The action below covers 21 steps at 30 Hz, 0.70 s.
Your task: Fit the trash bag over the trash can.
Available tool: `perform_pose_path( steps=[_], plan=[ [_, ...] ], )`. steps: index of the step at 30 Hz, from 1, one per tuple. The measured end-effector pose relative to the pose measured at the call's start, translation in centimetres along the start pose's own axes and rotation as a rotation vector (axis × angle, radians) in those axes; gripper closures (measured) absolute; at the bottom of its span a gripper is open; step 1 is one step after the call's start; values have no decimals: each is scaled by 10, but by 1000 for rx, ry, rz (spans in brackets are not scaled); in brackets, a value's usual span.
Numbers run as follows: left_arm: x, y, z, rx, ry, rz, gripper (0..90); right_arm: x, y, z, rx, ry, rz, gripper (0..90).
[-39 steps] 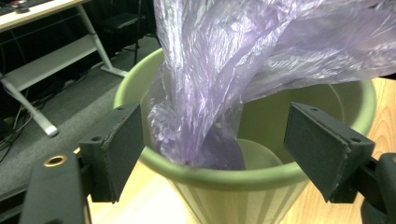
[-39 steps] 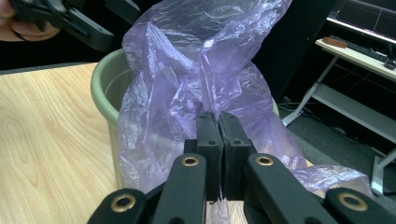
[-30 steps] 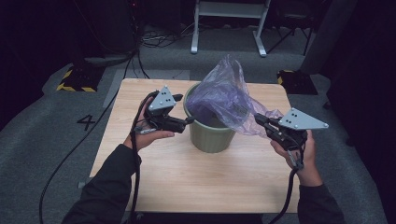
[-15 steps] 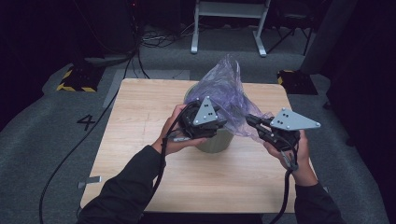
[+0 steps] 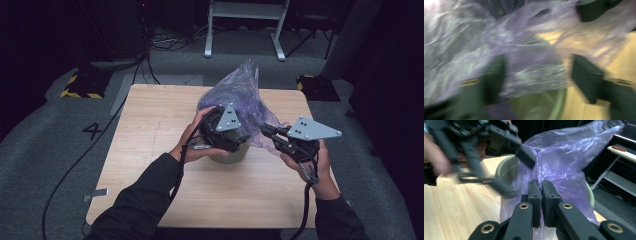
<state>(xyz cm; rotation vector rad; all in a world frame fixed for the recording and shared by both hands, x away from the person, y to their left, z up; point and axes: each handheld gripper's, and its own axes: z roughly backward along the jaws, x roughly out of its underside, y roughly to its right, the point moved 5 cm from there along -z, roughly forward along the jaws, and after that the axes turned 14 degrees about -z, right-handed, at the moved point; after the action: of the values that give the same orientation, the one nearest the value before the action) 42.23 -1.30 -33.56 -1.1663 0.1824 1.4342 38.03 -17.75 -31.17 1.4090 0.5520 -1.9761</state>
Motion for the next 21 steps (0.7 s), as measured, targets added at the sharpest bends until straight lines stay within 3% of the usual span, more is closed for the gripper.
perform_pose_path(
  steps=[1,3,5,8,15,21],
  plan=[
    [1,-1,-1,-10,-27,-7,438,-1,-2,0,-7,1,2,865],
    [5,-2,-3,10,-36,-7,661,-2,-4,0,-13,4,3,856],
    [9,-4,-4,9,-39,5,784,-2,-4,0,-17,5,0,850],
    [15,-8,1,5,-23,17,880,-1,-3,1,-6,3,-5,813],
    [30,-11,16,2,-16,3,898,2,12,7,32,-15,-60,717],
    [38,-10,27,21,4,-22,898,4,23,7,60,-42,-85,796]
  ],
)
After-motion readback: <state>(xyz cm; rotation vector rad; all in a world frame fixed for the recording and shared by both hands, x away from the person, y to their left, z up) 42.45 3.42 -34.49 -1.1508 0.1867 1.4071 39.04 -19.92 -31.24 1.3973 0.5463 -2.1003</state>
